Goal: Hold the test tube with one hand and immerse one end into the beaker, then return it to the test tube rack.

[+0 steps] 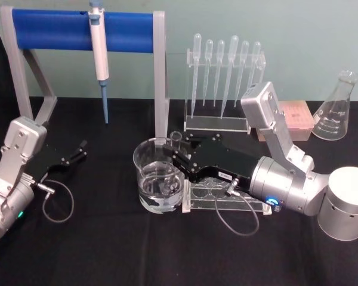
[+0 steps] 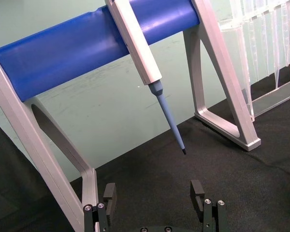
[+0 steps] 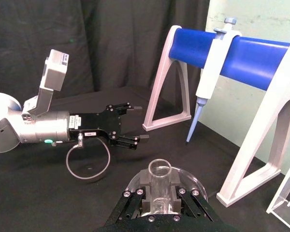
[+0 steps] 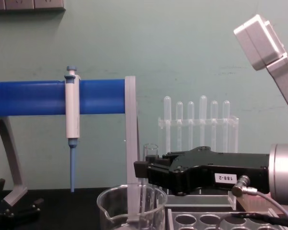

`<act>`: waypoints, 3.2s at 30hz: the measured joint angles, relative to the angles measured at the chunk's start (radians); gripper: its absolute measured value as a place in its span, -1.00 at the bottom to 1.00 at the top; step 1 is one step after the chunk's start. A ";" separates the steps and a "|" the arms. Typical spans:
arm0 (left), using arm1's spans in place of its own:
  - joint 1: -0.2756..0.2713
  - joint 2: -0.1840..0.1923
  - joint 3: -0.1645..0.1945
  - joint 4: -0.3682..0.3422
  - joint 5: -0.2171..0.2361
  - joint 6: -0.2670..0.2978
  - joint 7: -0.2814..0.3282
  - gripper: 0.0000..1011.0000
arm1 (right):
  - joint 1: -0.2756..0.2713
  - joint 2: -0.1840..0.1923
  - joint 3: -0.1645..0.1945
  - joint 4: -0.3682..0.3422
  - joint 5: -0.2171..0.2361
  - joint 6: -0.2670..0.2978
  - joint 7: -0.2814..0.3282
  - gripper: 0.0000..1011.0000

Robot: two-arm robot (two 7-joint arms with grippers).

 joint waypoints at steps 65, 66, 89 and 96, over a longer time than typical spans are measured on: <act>0.000 0.000 0.000 0.000 0.000 0.000 0.000 0.98 | -0.008 -0.003 0.004 0.005 -0.020 0.001 0.000 -0.56; 0.000 0.000 0.000 0.000 0.000 0.000 0.000 0.98 | -0.008 -0.003 0.004 0.005 -0.020 0.001 0.000 -0.55; 0.000 0.000 0.000 0.000 0.000 0.000 0.000 0.98 | -0.008 -0.003 0.004 0.005 -0.020 0.001 0.000 -0.56; 0.000 0.000 0.000 0.000 0.000 0.000 0.000 0.98 | -0.008 -0.003 0.004 0.005 -0.020 0.001 0.000 -0.55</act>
